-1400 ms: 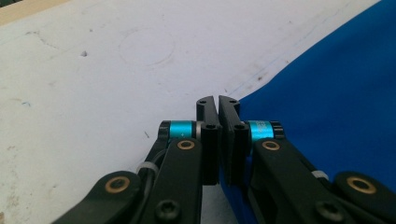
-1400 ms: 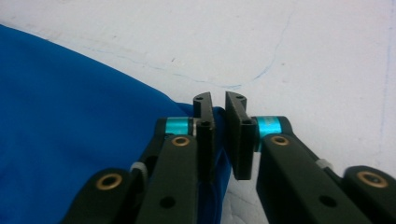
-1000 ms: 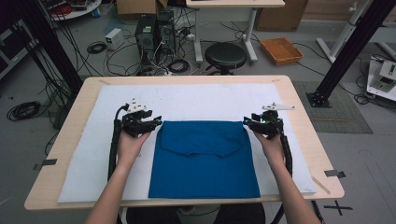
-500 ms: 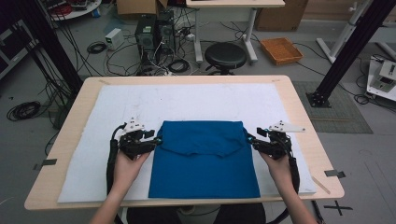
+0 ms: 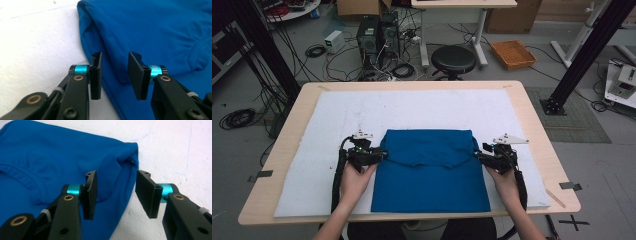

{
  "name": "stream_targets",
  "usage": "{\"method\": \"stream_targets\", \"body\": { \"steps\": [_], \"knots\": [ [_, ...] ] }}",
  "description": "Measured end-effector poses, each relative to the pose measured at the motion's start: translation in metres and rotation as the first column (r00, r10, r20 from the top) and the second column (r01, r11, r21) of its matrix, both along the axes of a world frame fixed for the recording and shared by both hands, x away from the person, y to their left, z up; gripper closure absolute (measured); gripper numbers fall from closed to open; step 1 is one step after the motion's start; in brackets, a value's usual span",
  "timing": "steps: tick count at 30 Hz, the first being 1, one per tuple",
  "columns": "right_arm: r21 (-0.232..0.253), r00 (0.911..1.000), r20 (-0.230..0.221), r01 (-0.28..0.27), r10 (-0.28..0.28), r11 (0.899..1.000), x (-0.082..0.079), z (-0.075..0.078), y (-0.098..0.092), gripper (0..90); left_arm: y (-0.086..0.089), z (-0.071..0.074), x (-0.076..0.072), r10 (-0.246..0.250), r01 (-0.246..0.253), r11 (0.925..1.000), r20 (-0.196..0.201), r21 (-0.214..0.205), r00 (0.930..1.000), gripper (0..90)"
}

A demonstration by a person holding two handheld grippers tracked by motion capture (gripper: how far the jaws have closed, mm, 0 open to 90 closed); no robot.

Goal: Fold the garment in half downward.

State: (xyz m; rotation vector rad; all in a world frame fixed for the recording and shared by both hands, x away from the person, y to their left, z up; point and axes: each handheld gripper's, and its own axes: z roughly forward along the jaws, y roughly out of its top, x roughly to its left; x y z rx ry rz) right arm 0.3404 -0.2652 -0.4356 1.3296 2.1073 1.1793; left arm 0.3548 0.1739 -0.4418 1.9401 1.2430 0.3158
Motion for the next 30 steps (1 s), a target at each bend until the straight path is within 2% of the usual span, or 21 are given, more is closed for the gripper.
{"method": "stream_targets", "body": {
  "steps": [6, 9, 13, 15, 16, 20, 26, 30],
  "knots": [
    [0.021, 0.9979, -0.065, 0.003, -0.002, 1.0, 0.0, -0.004, 0.0, 58.7, -0.006, -0.001, -0.001, -0.016, 0.015, 0.9995, 0.018, 0.027, 0.9997, 76.0],
    [0.004, 0.9971, -0.076, -0.007, 0.008, 1.0, 0.003, -0.006, 0.004, 60.4, -0.008, -0.001, -0.001, -0.023, 0.023, 0.9994, 0.018, 0.028, 0.9996, 81.6],
    [-0.019, 0.9956, -0.091, -0.023, 0.021, 1.0, 0.009, -0.01, 0.012, 65.0, -0.007, 0.0, -0.001, -0.02, 0.02, 0.9998, 0.021, 0.007, 0.9996, 85.6],
    [-0.038, 0.9951, -0.092, -0.04, 0.036, 0.998, 0.01, -0.011, 0.016, 70.7, -0.006, 0.0, -0.001, -0.018, 0.018, 0.9998, 0.023, -0.001, 0.9996, 86.2],
    [-0.047, 0.9947, -0.091, -0.051, 0.047, 0.998, 0.01, -0.012, 0.018, 76.6, -0.006, 0.001, -0.001, -0.022, 0.022, 0.9998, 0.023, -0.001, 0.9995, 86.3],
    [-0.079, 0.9952, -0.065, -0.078, 0.073, 0.994, 0.008, -0.01, 0.021, 89.1, -0.006, 0.002, -0.002, -0.024, 0.024, 0.9997, 0.033, -0.007, 0.9992, 86.6],
    [-0.057, 0.9963, -0.034, -0.08, 0.078, 0.995, 0.003, -0.002, 0.016, 89.9, -0.003, 0.008, -0.006, -0.036, 0.037, 0.999, 0.048, -0.025, 0.9982, 86.6],
    [-0.042, 0.9963, -0.044, -0.075, 0.073, 0.996, 0.003, -0.003, 0.014, 90.0, -0.003, 0.008, -0.007, -0.039, 0.041, 0.9987, 0.045, -0.032, 0.9982, 86.6]
  ]
}}
